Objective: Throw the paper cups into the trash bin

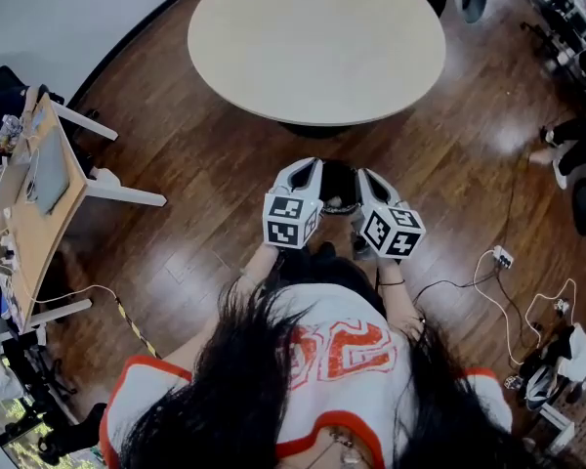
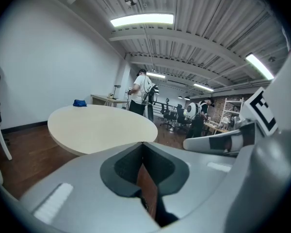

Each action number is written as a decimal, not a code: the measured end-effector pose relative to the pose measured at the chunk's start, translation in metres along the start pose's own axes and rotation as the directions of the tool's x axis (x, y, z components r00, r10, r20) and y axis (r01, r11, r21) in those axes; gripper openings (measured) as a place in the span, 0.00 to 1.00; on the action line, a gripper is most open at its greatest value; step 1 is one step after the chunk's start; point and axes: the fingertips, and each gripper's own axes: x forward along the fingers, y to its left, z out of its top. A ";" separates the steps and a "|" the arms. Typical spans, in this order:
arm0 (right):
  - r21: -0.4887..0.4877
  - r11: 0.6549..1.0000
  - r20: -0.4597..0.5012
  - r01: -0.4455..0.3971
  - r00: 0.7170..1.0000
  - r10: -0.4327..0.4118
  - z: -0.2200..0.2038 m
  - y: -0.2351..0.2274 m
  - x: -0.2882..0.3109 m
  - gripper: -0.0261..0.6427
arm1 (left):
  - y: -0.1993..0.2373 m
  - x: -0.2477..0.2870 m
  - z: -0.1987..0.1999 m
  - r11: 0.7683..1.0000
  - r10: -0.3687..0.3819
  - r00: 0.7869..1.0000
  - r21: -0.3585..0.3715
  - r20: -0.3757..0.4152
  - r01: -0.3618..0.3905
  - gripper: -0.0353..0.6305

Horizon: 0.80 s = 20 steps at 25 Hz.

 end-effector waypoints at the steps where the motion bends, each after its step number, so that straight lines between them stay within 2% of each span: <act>1: 0.001 1.000 0.002 -0.009 1.000 0.009 0.000 0.003 -0.003 0.04 | -0.001 0.001 0.001 1.000 -0.001 1.000 0.002 0.004 0.001 0.05; 10: -0.035 0.999 0.002 -0.014 1.000 0.014 0.004 0.005 -0.010 0.04 | -0.004 -0.002 0.002 1.000 0.001 1.000 -0.013 0.007 0.000 0.05; 20: -0.056 0.998 -0.007 -0.009 1.000 0.009 -0.001 0.004 -0.014 0.04 | -0.014 -0.011 0.001 1.000 -0.008 1.000 0.002 0.008 0.008 0.05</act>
